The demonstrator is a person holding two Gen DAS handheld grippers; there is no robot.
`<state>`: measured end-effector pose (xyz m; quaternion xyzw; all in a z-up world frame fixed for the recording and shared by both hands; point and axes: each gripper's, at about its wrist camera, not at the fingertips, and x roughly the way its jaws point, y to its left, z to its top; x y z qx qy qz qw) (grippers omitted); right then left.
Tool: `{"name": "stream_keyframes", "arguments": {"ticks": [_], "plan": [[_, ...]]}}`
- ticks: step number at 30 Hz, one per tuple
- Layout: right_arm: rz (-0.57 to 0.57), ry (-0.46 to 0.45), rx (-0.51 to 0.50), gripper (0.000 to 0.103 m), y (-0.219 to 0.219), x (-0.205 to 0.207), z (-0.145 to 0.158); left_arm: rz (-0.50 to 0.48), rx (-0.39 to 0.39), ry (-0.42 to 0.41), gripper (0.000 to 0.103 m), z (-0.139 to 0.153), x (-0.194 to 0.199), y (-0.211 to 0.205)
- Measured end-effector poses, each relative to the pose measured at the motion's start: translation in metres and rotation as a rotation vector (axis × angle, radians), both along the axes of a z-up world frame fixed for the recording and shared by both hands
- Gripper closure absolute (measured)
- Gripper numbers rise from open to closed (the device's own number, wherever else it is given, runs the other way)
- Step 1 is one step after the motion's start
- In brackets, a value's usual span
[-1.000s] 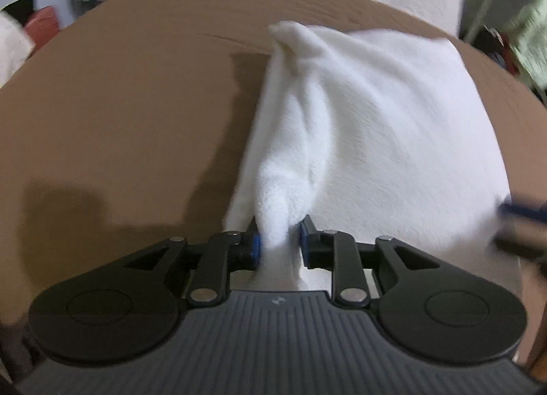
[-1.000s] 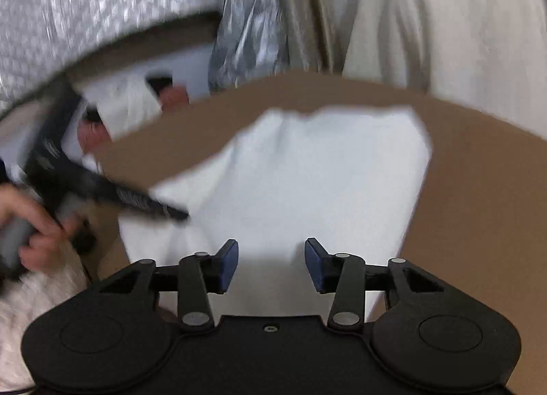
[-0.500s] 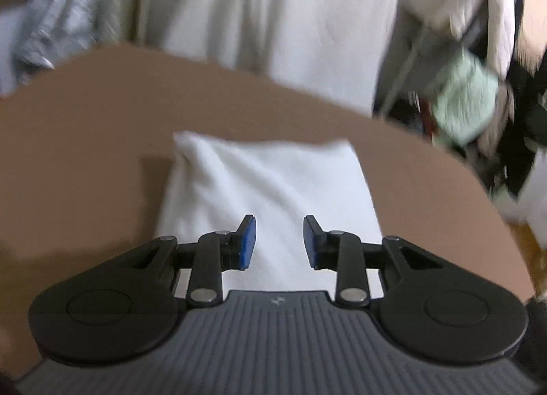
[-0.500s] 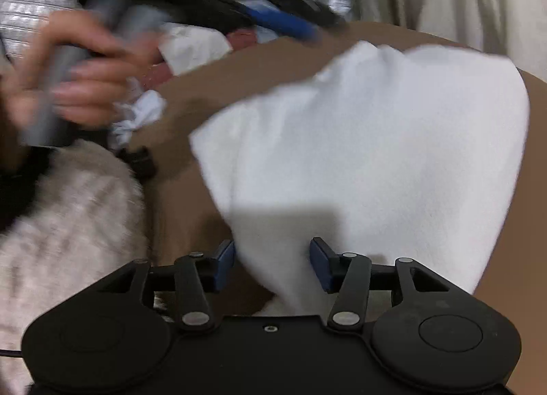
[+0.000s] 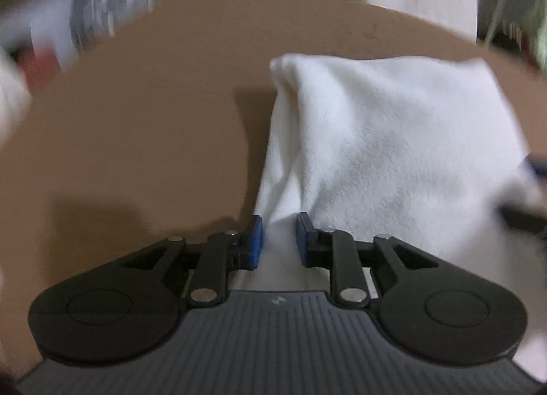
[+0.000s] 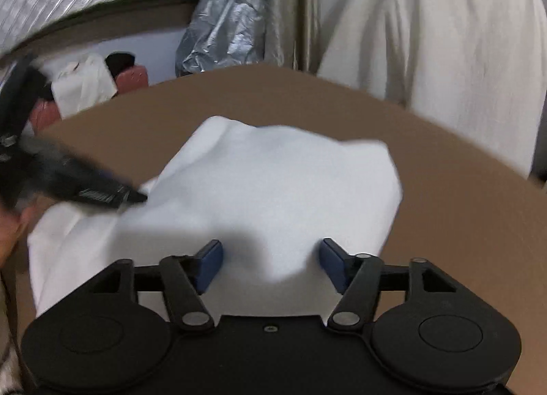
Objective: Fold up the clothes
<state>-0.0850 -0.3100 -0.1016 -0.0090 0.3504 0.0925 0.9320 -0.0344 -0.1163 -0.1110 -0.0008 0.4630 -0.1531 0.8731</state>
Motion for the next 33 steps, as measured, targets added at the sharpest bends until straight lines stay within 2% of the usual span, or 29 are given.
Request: {"name": "stream_keyframes", "arguments": {"ticks": [3, 5, 7, 9, 16, 17, 18, 19, 21, 22, 27, 30, 33], "plan": [[-0.020, 0.032, 0.055, 0.032, -0.010, 0.006, -0.012, 0.056, -0.112, 0.079, 0.078, -0.002, 0.012, 0.021], [-0.022, 0.047, 0.058, 0.032, -0.009, -0.002, -0.014, 0.057, -0.097, 0.083, 0.076, -0.004, 0.014, 0.019], [-0.017, 0.065, 0.047, 0.032, -0.005, -0.016, -0.015, 0.052, -0.049, 0.069, 0.068, -0.004, 0.014, 0.013], [-0.013, 0.082, 0.035, 0.032, 0.000, -0.029, -0.016, 0.058, -0.034, 0.065, 0.059, -0.004, 0.013, 0.013], [0.003, 0.142, -0.006, 0.024, 0.015, -0.077, -0.019, 0.078, -0.065, 0.074, 0.059, 0.000, 0.006, 0.026], [0.005, 0.150, -0.012, 0.018, 0.018, -0.084, -0.020, 0.079, -0.063, 0.064, 0.059, 0.004, 0.002, 0.027], [0.009, 0.166, -0.007, 0.017, 0.017, -0.090, -0.020, 0.081, -0.061, 0.054, 0.058, 0.008, -0.002, 0.028], [0.015, 0.195, 0.037, 0.017, 0.009, -0.092, -0.019, 0.084, -0.059, 0.044, 0.058, 0.011, -0.006, 0.031], [0.016, 0.226, 0.172, 0.018, -0.015, -0.095, -0.013, 0.112, -0.061, 0.045, 0.041, 0.012, -0.009, 0.039], [0.003, 0.228, 0.245, 0.018, -0.028, -0.094, -0.011, 0.125, -0.078, 0.056, 0.038, 0.009, -0.002, 0.043], [-0.168, 0.162, 0.583, 0.016, -0.093, -0.076, -0.016, 0.155, -0.273, 0.187, 0.035, -0.007, 0.009, 0.068], [-0.190, 0.230, 0.714, 0.014, -0.109, -0.048, -0.042, 0.171, -0.398, 0.277, 0.032, -0.022, 0.016, 0.073], [-0.202, 0.287, 0.798, 0.013, -0.118, -0.021, -0.071, 0.180, -0.448, 0.329, 0.030, -0.040, 0.019, 0.070]]}}
